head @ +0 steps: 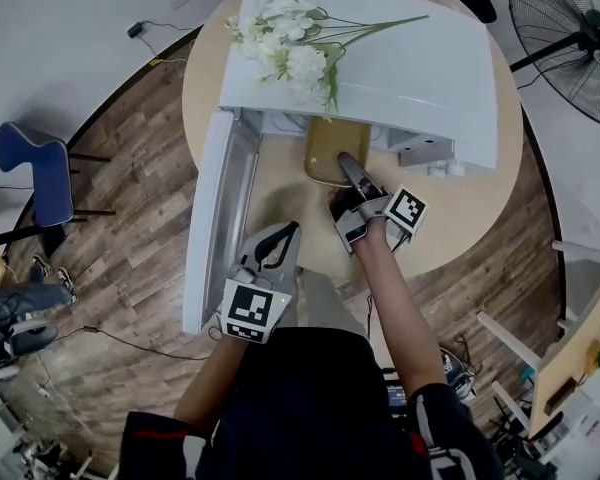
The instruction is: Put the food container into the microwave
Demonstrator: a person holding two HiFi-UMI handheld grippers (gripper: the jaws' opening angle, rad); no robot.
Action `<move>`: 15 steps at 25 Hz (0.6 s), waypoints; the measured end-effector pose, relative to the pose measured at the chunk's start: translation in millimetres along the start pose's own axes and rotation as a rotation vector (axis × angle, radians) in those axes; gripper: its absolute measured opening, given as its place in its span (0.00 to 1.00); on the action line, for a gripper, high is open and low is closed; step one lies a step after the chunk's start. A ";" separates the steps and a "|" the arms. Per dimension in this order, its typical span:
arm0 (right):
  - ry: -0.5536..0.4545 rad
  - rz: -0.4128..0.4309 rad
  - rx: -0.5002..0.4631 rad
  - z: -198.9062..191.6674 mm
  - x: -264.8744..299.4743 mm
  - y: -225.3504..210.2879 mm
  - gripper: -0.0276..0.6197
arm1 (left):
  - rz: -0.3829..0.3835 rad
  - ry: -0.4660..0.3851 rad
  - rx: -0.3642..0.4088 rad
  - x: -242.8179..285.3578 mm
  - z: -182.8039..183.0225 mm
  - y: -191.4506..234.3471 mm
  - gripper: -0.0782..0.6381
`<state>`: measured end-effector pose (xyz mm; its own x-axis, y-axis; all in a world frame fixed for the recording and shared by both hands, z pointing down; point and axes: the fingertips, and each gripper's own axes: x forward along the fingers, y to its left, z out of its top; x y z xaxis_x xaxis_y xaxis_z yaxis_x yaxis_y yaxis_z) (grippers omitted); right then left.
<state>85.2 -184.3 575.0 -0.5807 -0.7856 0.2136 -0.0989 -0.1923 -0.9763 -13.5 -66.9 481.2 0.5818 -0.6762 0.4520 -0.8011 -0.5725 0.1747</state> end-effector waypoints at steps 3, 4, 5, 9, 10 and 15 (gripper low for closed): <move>-0.018 0.016 0.013 3.3 6.7 -0.7 0.35 | -0.005 0.009 0.003 0.8 -3.2 -0.6 0.13; -0.021 0.020 0.013 3.9 9.0 -0.4 0.34 | -0.006 0.012 0.004 0.8 -4.1 -0.6 0.13; -0.022 0.023 0.012 4.4 11.3 0.0 0.34 | -0.007 0.014 0.005 0.9 -5.0 -0.4 0.13; -0.015 0.027 0.005 7.1 20.5 0.1 0.32 | -0.007 0.018 0.005 2.9 -7.4 0.0 0.13; -0.012 0.029 0.006 7.9 22.6 0.3 0.32 | -0.008 0.018 0.005 3.6 -7.7 0.0 0.13; -0.020 0.035 0.006 14.1 29.2 0.4 0.32 | -0.015 0.025 0.007 7.7 -10.8 -1.3 0.13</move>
<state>79.5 -215.6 581.4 -0.5675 -0.8035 0.1799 -0.0737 -0.1681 -0.9830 -9.5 -66.3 493.9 0.5900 -0.6557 0.4711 -0.7912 -0.5859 0.1754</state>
